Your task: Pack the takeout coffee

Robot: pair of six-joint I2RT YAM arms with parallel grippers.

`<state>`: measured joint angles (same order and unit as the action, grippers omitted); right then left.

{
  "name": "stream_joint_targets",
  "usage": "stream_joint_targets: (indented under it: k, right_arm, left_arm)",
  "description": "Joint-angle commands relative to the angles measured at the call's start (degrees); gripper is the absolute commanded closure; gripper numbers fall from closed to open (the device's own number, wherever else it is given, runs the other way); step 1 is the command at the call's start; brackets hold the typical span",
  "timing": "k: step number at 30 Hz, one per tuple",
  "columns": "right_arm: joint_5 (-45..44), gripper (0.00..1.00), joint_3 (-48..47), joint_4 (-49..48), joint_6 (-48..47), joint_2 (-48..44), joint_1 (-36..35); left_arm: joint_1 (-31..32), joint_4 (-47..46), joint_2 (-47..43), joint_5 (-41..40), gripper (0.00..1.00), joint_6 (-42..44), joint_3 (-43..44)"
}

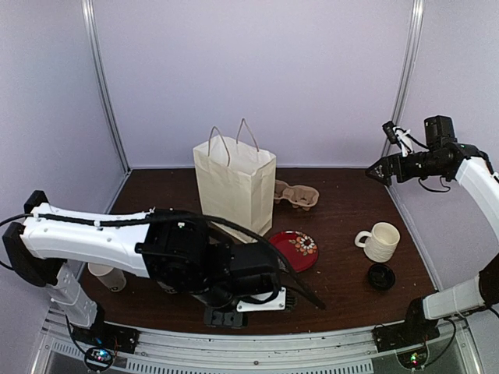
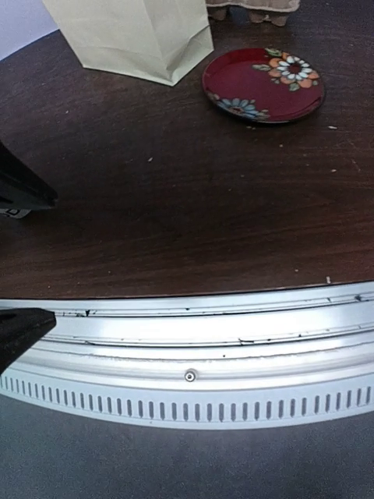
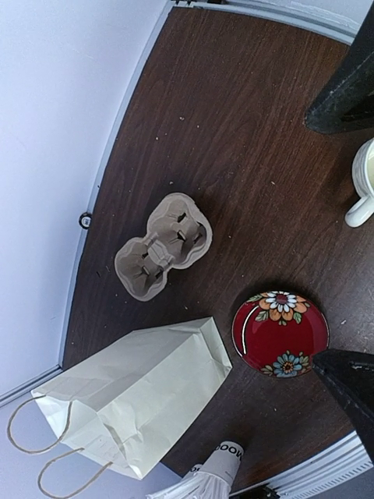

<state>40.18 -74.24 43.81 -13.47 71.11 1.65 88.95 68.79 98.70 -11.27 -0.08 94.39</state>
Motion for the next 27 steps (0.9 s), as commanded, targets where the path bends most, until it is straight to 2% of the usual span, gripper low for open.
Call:
stream_joint_targets:
  k: [1, 6, 9, 10, 12, 19, 27]
  right_arm:
    - [1.96, 0.01, 0.60, -1.55, -0.28, -0.45, -0.44]
    - [3.44, 0.01, 0.41, -2.19, 0.33, 0.59, -0.49]
    - [4.62, 0.01, 0.61, -2.66, 0.70, 1.31, -0.51]
    - [4.88, 0.01, 0.61, -2.70, 0.72, 1.57, -0.51]
    - [5.28, 0.01, 0.53, -2.71, 0.87, 1.97, -0.51]
    - [6.20, 0.01, -0.87, -2.29, 1.41, 3.44, -0.60]
    - [7.19, 0.02, -1.62, -2.06, 2.21, 5.23, -0.76]
  left_arm:
    - [1.64, 5.59, -1.14, -5.76, 0.57, -8.54, -1.97]
    - [1.80, 11.77, -1.52, -14.42, 0.59, -19.85, -6.18]
    - [0.17, 18.90, 0.61, -22.55, 0.46, -29.90, -5.23]
    - [-0.54, 20.61, 1.11, -23.57, 0.45, -32.27, -4.78]
    - [-1.47, 21.19, 0.86, -23.93, 0.46, -34.73, -5.22]
    - [-5.98, 17.07, -2.48, -21.35, 0.60, -39.65, -11.27]
    - [-10.38, 16.22, -1.77, -22.01, 0.62, -43.03, -11.32]
